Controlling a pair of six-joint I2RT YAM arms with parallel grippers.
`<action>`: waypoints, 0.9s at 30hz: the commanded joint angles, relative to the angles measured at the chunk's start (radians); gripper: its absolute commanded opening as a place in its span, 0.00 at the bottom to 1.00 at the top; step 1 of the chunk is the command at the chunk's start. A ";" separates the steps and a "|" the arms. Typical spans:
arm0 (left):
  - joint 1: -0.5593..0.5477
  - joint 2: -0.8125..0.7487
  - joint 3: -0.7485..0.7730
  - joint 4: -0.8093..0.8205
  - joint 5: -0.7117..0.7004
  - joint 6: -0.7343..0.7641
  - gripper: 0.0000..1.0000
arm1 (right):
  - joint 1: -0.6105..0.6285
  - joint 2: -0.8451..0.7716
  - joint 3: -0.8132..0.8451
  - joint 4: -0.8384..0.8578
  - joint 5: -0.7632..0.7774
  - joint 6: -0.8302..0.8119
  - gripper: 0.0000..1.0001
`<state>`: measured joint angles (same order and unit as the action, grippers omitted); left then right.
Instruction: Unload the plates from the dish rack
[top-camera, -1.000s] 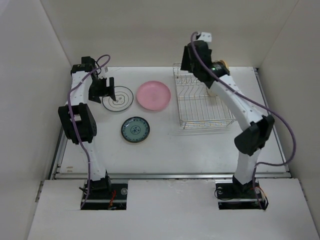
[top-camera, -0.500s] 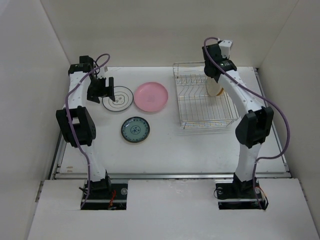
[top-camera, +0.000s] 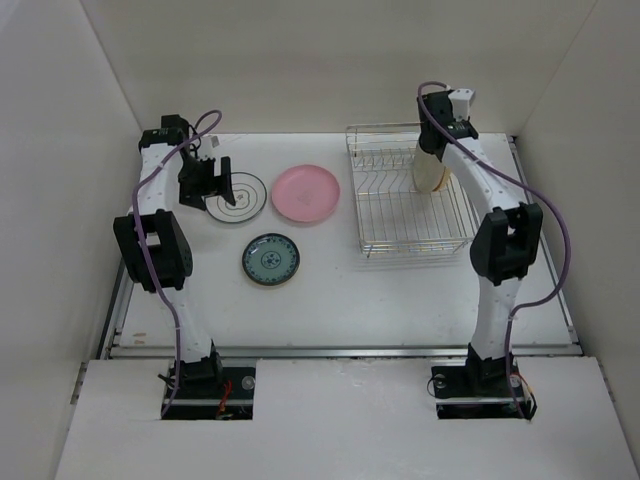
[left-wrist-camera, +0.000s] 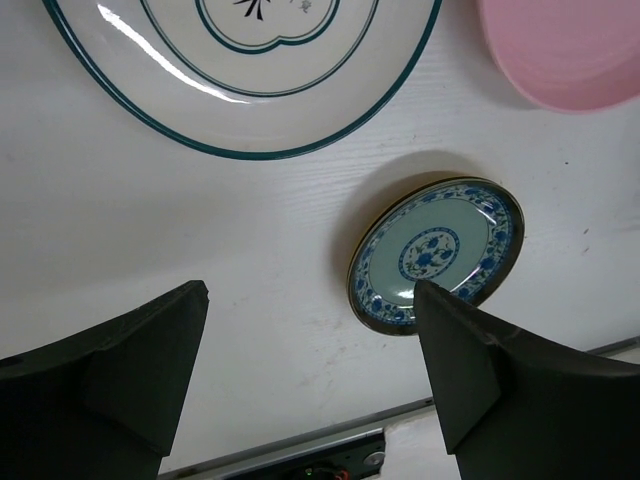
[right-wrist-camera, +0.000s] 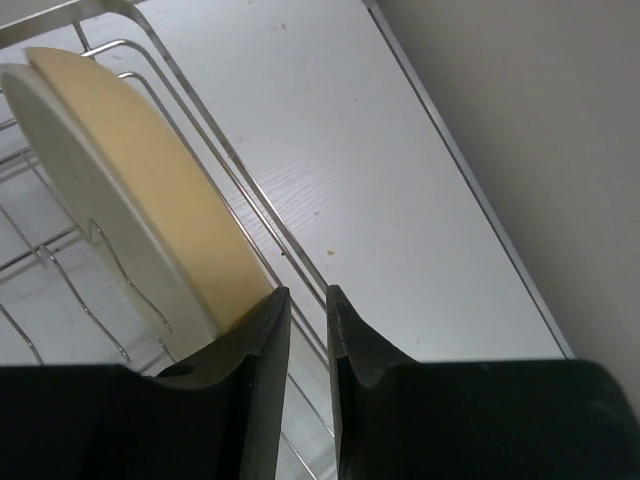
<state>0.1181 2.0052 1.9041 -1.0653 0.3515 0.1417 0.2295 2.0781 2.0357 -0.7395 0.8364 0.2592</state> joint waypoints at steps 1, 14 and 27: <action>-0.003 -0.019 -0.014 -0.024 0.053 -0.008 0.82 | 0.005 0.017 0.046 0.040 -0.025 -0.023 0.27; -0.003 -0.048 -0.005 -0.024 0.021 -0.017 0.83 | 0.005 -0.251 -0.101 0.110 0.050 -0.023 0.27; -0.003 -0.048 -0.014 -0.024 0.010 -0.017 0.84 | 0.028 -0.153 -0.072 0.196 -0.183 -0.132 0.50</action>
<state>0.1181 2.0052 1.8927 -1.0672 0.3653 0.1291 0.2520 1.8912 1.9251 -0.5716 0.7059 0.1528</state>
